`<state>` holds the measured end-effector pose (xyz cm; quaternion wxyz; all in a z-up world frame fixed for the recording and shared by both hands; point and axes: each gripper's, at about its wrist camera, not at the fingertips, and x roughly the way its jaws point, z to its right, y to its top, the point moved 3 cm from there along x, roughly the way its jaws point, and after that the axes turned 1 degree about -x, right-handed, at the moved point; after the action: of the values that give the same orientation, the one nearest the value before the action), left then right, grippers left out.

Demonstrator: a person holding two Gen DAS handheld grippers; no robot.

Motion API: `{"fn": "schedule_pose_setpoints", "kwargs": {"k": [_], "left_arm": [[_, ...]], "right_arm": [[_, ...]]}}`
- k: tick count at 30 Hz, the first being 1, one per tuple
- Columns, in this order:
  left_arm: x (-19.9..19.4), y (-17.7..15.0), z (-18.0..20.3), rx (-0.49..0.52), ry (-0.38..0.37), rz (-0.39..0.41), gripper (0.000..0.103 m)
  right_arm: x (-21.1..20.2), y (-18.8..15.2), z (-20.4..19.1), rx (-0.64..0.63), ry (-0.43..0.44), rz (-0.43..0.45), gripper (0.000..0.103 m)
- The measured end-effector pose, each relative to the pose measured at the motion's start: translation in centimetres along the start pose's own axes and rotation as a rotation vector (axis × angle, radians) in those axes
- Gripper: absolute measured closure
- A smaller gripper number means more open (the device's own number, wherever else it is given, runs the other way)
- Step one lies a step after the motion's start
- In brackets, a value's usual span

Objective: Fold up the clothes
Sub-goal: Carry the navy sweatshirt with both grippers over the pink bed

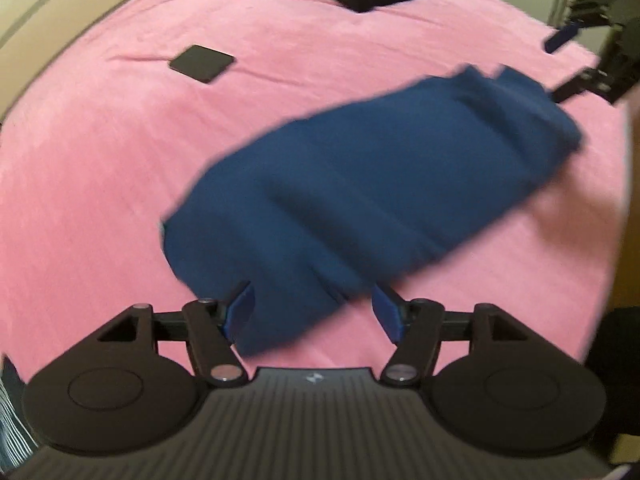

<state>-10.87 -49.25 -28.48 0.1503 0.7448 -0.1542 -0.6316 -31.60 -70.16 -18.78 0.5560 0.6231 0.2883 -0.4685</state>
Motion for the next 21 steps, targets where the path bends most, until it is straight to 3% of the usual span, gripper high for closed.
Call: {"fn": "schedule_pose_setpoints", "kwargs": {"k": [4, 9, 11, 13, 14, 15, 17, 20, 21], "left_arm": [[5.5, 5.0, -3.7, 0.014, 0.042, -0.019, 0.042], [11.2, 8.7, -6.3, 0.137, 0.045, -0.061, 0.04], [13.0, 9.4, -7.0, 0.177, 0.027, -0.086, 0.04], [14.3, 9.7, -7.3, 0.207, -0.005, -0.107, 0.04], [14.7, 9.7, -7.4, 0.22, -0.028, -0.118, 0.04], [15.1, 9.7, -7.4, 0.231, -0.052, -0.128, 0.04], [15.6, 9.4, -7.4, 0.255, -0.097, -0.143, 0.042], [15.8, 9.2, -7.4, 0.281, -0.143, -0.157, 0.066], [15.6, 9.2, -7.3, 0.289, -0.144, -0.159, 0.085]], "right_arm": [[4.7, 2.1, 4.2, -0.047, 0.047, -0.013, 0.023], [9.4, 3.4, 7.3, -0.059, 0.135, -0.047, 0.025], [10.8, 3.5, 7.7, -0.05, 0.182, -0.076, 0.061], [11.7, 3.4, 8.1, -0.031, 0.222, -0.099, 0.066], [11.9, 3.3, 8.3, -0.021, 0.238, -0.105, 0.084], [11.9, 3.1, 8.4, -0.013, 0.25, -0.109, 0.095], [11.4, 3.0, 8.2, 0.007, 0.258, -0.106, 0.101], [9.9, 3.0, 8.1, 0.015, 0.258, -0.084, 0.102], [9.2, 3.1, 8.1, 0.013, 0.257, -0.075, 0.102]]}}
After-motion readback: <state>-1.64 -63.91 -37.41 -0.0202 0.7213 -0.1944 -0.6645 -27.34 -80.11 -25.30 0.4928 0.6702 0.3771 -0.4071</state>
